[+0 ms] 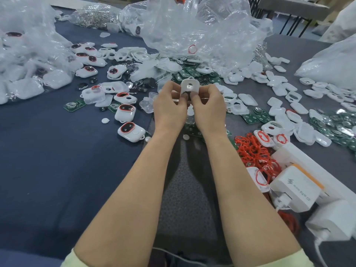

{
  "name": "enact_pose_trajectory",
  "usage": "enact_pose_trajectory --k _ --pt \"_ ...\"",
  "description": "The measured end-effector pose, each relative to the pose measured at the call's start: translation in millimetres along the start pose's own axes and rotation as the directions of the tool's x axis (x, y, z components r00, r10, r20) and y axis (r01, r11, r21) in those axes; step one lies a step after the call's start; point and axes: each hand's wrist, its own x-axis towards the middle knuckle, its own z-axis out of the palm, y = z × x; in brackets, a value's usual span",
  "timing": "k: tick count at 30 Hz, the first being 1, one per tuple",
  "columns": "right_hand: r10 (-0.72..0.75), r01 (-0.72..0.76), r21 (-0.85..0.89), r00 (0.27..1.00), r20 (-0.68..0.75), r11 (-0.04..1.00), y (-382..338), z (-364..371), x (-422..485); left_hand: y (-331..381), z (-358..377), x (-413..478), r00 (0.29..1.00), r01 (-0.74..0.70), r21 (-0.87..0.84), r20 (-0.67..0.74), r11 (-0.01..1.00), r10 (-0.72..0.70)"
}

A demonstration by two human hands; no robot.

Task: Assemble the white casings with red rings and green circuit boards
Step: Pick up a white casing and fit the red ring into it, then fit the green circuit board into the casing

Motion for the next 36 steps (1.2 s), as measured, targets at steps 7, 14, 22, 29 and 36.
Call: enact_pose_trajectory --k 7,14,22,29,36 --pt "0.257 -0.261 0.322 0.965 0.055 0.910 -0.8 0.6 1.3 2.9 1.2 -2.7 0.999 -0.017 -0.048 -0.049 0.999 0.014" --pt "-0.085 0.084 -0.021 0.995 -0.046 0.996 -2.5 0.2 -7.0 4.6 -4.2 -6.0 0.973 -0.189 0.146 -0.107 0.971 0.205" --pt "-0.297 0.300 -0.006 0.939 -0.177 0.954 -5.3 -2.9 -10.1 9.3 -2.2 -12.7 0.889 -0.411 0.157 -0.150 0.898 0.433" --pt "-0.308 0.314 0.037 0.944 -0.113 0.949 -5.9 0.1 -11.9 6.5 -1.2 -12.0 0.851 -0.478 0.154 -0.160 0.865 0.499" --pt "-0.342 0.354 0.021 0.915 -0.215 0.935 -3.9 -0.4 -11.2 4.9 -0.7 -12.8 0.890 -0.423 0.094 -0.147 0.901 0.432"
